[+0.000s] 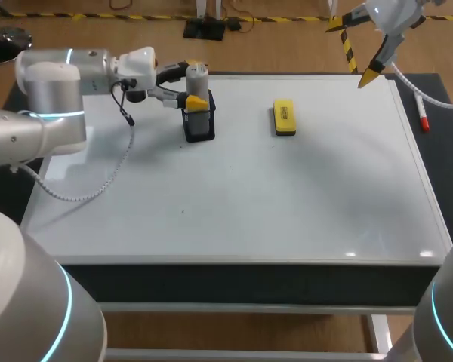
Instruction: Pick up the inspection probe, press it on each red-marked spot on the whiteboard one by one, put down the probe, pick up the eraser, and wipe off all the red marks.
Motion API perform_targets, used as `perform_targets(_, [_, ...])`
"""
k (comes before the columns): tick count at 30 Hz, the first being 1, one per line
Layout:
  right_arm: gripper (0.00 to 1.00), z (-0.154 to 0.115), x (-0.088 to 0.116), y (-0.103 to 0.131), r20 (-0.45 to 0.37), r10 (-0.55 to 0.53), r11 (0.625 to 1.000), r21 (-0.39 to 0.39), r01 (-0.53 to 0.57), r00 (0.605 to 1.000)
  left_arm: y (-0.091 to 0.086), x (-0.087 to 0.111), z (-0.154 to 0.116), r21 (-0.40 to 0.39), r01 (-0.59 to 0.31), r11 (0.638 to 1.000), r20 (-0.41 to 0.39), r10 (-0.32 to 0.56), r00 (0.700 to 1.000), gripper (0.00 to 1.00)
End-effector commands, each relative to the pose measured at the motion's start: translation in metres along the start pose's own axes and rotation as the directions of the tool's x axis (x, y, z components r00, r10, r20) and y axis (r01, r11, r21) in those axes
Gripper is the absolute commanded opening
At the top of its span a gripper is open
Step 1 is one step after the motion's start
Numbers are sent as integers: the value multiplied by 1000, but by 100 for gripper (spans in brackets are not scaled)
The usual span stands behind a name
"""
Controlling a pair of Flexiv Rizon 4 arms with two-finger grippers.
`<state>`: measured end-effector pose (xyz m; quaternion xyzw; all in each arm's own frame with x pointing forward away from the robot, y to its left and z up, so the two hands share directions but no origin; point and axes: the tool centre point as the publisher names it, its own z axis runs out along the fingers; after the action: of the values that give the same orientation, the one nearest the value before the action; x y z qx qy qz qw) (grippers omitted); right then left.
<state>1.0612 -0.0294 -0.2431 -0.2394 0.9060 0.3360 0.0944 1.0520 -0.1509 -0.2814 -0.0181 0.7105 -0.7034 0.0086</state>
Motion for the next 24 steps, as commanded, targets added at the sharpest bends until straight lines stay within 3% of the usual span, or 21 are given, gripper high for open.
perform_targets(1, [100, -1, 0, 0, -4, -1, 1000, 3, 1, 1000, -13, 11, -5, -41, 5, 999, 53, -3, 999, 100])
perform_targets(8, [100, -1, 0, 0, -4, -1, 1000, 3, 1, 1000, -19, 19, -23, -177, 74, 981, 207, -36, 978, 100])
perform_targets(15, [100, -1, 0, 0, -4, -1, 1000, 3, 1, 1000, -17, 35, -42, -345, 201, 917, 373, -62, 926, 100])
perform_targets(21, [100, -1, 0, 0, -4, -1, 1000, 3, 1, 1000, -5, 58, -58, -409, 284, 867, 461, -72, 884, 100])
perform_targets(24, [100, -1, 0, 0, -4, -1, 1000, 3, 1, 1000, 2, 72, -66, -406, 321, 856, 492, -91, 866, 100])
